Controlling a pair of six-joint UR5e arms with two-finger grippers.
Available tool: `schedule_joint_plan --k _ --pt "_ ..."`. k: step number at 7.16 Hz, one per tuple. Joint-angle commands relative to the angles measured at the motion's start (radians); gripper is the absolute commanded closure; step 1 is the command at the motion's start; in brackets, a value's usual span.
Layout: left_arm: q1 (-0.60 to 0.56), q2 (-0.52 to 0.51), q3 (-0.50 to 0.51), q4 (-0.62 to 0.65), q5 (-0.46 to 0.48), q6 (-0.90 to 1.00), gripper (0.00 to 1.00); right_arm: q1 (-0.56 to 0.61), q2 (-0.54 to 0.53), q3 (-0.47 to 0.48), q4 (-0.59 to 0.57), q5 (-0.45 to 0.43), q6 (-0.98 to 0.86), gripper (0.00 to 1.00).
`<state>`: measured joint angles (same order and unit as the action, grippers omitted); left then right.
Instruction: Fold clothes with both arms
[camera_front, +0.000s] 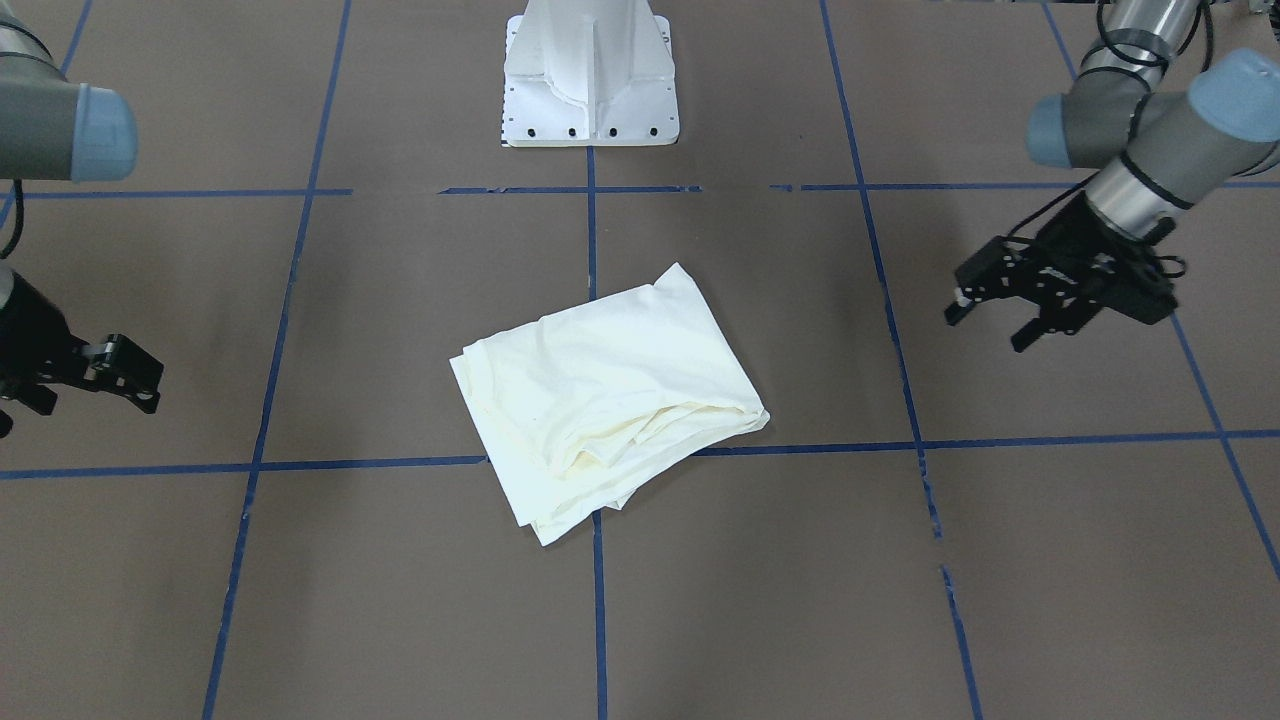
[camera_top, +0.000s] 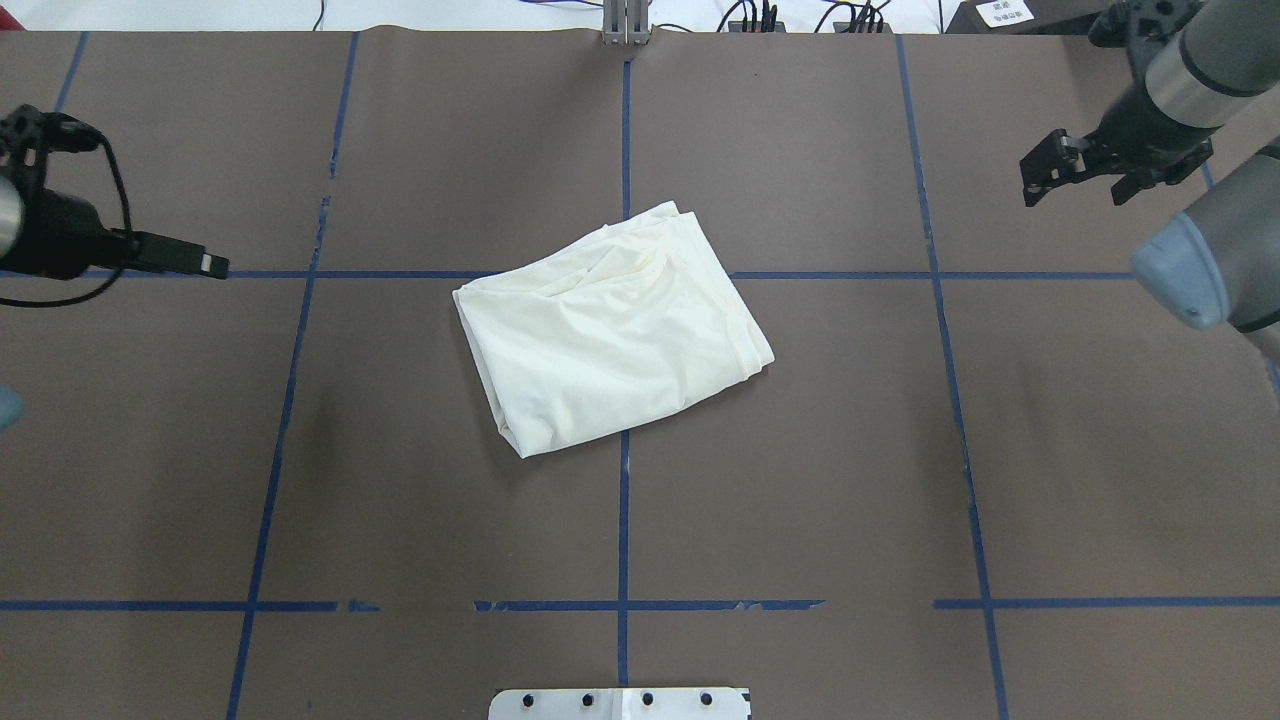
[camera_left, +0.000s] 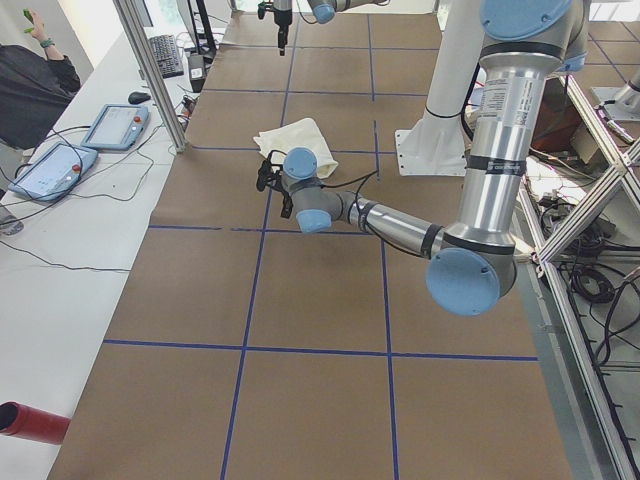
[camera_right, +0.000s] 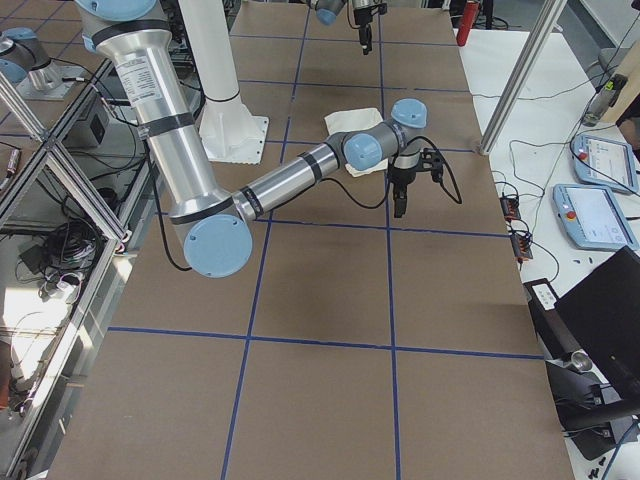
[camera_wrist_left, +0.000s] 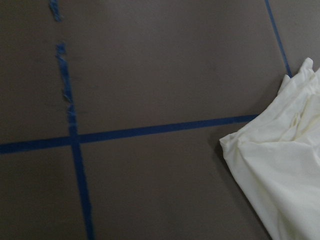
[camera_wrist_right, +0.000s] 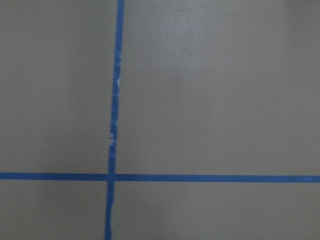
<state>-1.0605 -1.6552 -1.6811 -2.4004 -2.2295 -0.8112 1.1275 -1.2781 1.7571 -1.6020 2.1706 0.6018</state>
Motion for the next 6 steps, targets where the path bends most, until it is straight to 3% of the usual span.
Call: schedule_joint_plan --k 1,3,5,6 --pt "-0.203 0.018 0.007 0.256 0.013 0.398 0.00 0.067 -0.175 0.082 0.004 0.000 -0.181 0.00" --pt "-0.365 0.020 0.014 0.442 0.031 0.718 0.00 0.147 -0.277 0.104 0.000 0.002 -0.354 0.00" --pt "-0.435 0.026 0.000 0.580 0.024 0.954 0.00 0.263 -0.360 0.094 -0.019 0.056 -0.559 0.00" --pt "-0.462 0.046 -0.003 0.592 0.016 0.984 0.00 0.317 -0.386 0.100 -0.045 0.081 -0.612 0.00"
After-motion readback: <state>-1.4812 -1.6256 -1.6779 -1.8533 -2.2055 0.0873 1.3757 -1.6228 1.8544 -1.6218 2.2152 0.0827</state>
